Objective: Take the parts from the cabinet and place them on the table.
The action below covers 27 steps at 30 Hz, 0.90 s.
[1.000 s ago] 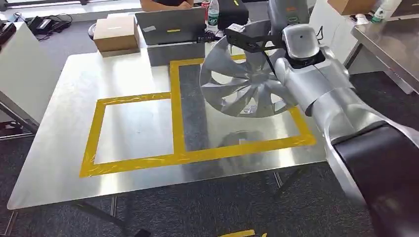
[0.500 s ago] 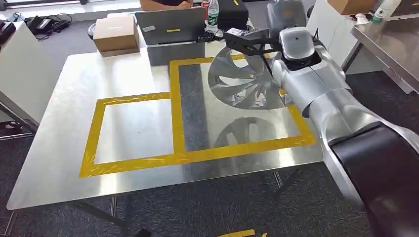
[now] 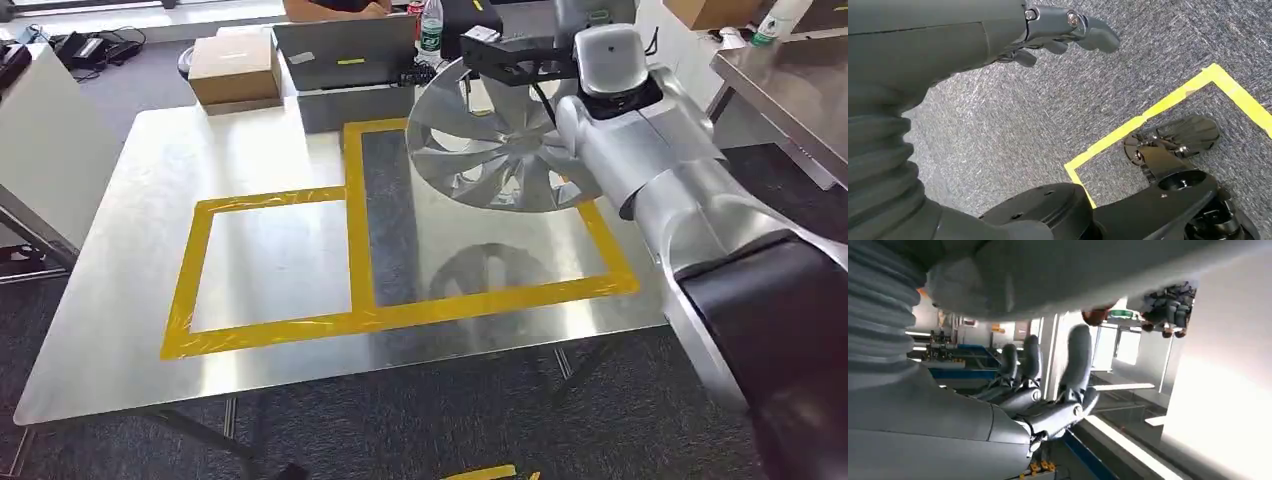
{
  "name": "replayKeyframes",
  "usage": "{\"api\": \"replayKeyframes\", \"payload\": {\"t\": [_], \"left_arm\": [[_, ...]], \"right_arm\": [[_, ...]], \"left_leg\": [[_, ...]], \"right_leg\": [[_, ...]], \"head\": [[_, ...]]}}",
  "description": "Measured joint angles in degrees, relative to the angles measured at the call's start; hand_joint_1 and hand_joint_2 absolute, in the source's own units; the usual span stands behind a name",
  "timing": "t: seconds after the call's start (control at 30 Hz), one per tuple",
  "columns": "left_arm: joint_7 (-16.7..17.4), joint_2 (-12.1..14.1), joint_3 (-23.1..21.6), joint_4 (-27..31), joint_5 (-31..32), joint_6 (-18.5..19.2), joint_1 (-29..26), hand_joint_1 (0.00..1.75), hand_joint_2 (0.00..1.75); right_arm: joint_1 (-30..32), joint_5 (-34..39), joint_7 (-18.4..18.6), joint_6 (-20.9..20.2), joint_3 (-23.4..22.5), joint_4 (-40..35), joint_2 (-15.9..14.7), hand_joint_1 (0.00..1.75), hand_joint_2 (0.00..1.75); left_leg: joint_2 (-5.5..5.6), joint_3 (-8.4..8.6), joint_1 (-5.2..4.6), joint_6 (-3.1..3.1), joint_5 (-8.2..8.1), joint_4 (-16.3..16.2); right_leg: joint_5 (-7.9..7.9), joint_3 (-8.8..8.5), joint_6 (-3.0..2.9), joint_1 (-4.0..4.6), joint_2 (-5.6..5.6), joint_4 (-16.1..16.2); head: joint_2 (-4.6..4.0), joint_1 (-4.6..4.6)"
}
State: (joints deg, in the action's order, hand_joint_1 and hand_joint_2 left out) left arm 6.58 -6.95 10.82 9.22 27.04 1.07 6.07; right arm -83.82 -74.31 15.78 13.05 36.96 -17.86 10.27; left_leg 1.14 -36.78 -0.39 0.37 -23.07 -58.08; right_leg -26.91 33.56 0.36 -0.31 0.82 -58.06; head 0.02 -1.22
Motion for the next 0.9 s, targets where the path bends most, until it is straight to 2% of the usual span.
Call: {"api": "replayKeyframes", "payload": {"t": [0.17,0.9], "left_arm": [[-0.55,-0.33,0.59,0.02,-0.57,1.25,0.02,0.0,0.0],[-0.44,-0.48,1.4,0.0,-0.61,1.12,-0.02,0.0,0.0]], "right_arm": [[-0.2,-0.5,-0.39,-0.31,-0.04,0.15,0.0,0.0,0.0],[-0.19,-0.9,-0.39,-0.46,-0.07,0.18,0.11,0.0,0.0]], "left_leg": [[-0.01,0.0,0.0,0.0,0.0,0.0],[0.0,0.0,0.0,0.0,0.0,0.0]], "right_leg": [[0.0,-0.01,0.0,0.0,0.0,0.0],[0.0,-0.01,0.0,0.0,0.0,0.0]], "head": [[0.0,0.0],[0.0,0.0]]}}
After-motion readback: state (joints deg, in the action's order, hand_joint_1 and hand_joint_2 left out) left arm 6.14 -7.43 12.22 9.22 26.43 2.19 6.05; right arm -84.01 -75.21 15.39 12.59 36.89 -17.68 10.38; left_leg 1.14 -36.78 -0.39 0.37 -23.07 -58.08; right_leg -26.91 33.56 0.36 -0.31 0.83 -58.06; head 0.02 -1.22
